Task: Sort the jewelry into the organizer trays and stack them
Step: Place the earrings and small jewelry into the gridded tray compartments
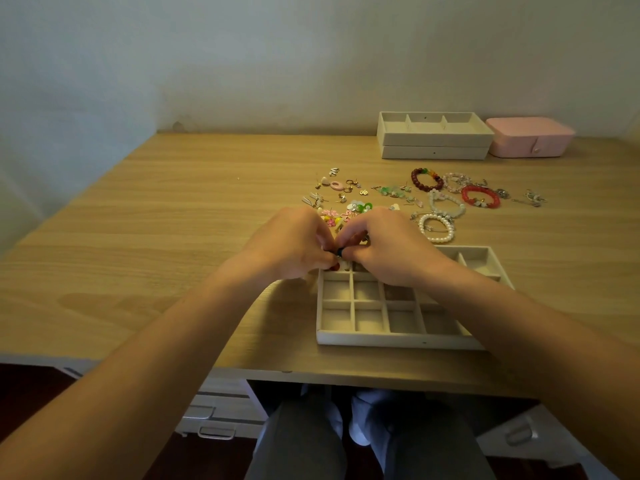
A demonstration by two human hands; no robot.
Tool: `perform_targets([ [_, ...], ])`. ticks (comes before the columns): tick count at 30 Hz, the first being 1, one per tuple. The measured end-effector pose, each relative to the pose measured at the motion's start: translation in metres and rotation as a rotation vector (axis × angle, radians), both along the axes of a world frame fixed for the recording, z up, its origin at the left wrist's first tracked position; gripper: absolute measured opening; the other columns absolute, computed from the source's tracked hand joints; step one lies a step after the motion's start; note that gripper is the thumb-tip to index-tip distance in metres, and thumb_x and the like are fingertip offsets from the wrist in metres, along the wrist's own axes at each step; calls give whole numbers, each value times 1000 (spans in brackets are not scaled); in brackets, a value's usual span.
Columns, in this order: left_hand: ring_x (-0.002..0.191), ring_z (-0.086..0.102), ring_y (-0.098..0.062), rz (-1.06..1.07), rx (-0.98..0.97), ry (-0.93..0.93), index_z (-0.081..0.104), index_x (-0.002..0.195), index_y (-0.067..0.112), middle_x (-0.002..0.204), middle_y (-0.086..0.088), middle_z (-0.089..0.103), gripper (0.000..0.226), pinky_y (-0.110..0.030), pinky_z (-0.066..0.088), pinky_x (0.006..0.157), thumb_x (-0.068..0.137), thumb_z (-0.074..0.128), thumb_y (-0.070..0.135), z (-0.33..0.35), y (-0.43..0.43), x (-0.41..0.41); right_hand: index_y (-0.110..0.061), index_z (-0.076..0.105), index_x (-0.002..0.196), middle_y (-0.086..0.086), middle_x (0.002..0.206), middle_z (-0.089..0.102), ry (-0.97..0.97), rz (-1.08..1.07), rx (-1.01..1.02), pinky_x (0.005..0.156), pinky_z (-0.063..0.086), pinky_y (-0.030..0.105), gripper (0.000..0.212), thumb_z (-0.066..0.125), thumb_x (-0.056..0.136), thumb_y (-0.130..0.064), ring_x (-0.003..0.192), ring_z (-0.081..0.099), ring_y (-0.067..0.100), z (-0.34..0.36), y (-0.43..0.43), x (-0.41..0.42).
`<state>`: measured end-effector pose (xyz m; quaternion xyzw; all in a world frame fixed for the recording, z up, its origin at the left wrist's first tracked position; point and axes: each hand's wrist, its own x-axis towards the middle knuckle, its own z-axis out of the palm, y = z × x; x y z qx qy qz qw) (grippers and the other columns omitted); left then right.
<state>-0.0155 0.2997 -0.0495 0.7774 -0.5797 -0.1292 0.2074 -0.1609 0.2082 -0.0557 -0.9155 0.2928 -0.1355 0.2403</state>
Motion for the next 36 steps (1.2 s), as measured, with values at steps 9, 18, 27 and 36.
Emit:
perform_targets([
  [9,50,54,4,18,-55,212,75,74,26,81,0,74,17,-18,47,52,74,76,9,-6,-2,5,-35,81,93,-16,89,72,74,25,-35,81,57,36,23,67,93,-16,87,63,11,2,-7,2],
  [18,72,71,-15,14,-69,213,77,77,23,71,0,74,20,-24,55,57,82,68,7,-5,-1,6,-26,82,93,-6,83,72,92,0,-118,75,59,41,15,67,96,-28,80,63,15,-1,-5,8],
  [27,77,72,-16,20,-131,288,68,70,28,82,-2,74,37,-33,54,62,84,51,-1,-4,9,4,-24,80,92,-8,88,71,4,1,57,68,49,19,23,59,96,-14,85,61,6,6,-5,1],
  [36,46,41,-6,35,-118,206,77,72,28,47,15,50,38,-20,30,47,85,54,1,-8,17,-2,-28,81,90,-14,83,68,3,54,94,62,44,20,15,68,89,-21,79,60,7,8,3,-7],
])
